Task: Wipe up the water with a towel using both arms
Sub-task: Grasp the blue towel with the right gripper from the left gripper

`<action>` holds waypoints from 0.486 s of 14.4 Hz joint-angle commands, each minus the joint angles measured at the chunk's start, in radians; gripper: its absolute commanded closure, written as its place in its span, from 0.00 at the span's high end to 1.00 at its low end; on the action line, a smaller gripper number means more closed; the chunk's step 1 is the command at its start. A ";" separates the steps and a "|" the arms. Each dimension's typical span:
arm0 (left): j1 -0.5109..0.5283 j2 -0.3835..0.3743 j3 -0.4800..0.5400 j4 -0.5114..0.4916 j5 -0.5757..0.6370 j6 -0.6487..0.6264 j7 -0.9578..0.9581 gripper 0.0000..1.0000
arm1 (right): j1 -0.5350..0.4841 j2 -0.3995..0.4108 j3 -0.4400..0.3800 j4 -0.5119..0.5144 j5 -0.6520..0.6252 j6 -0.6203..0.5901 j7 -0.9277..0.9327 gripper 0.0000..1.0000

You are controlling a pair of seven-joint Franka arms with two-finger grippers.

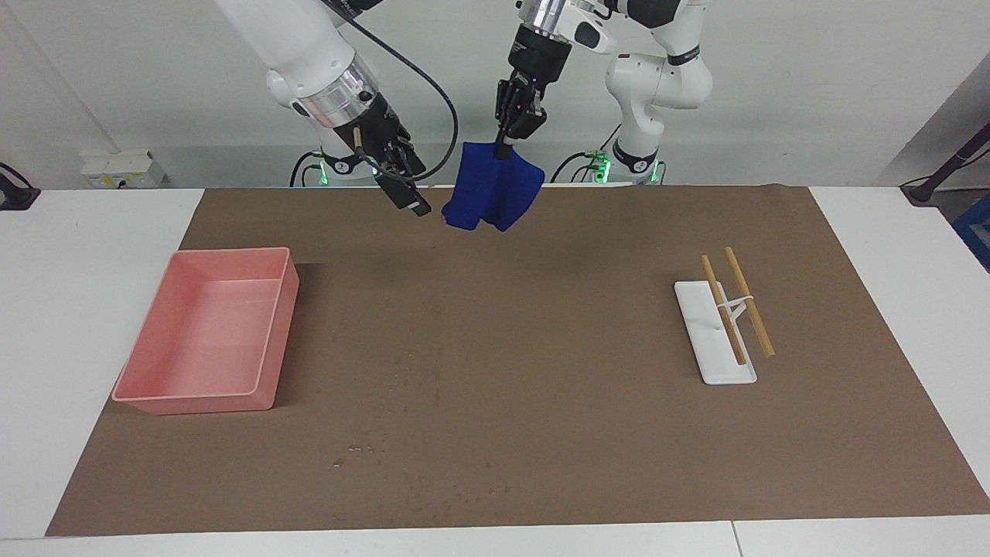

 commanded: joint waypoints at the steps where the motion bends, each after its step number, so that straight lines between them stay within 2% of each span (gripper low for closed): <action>1: -0.052 0.008 0.016 -0.012 0.003 0.118 -0.066 0.00 | 0.000 0.004 0.002 -0.008 0.034 0.016 0.036 1.00; 4: -0.066 0.008 0.015 -0.025 0.043 0.191 -0.124 0.00 | 0.002 0.001 0.004 -0.009 0.064 0.002 0.037 1.00; 7: -0.066 0.009 0.016 -0.025 0.051 0.208 -0.154 0.00 | 0.002 -0.001 0.007 -0.006 0.063 -0.049 0.024 1.00</action>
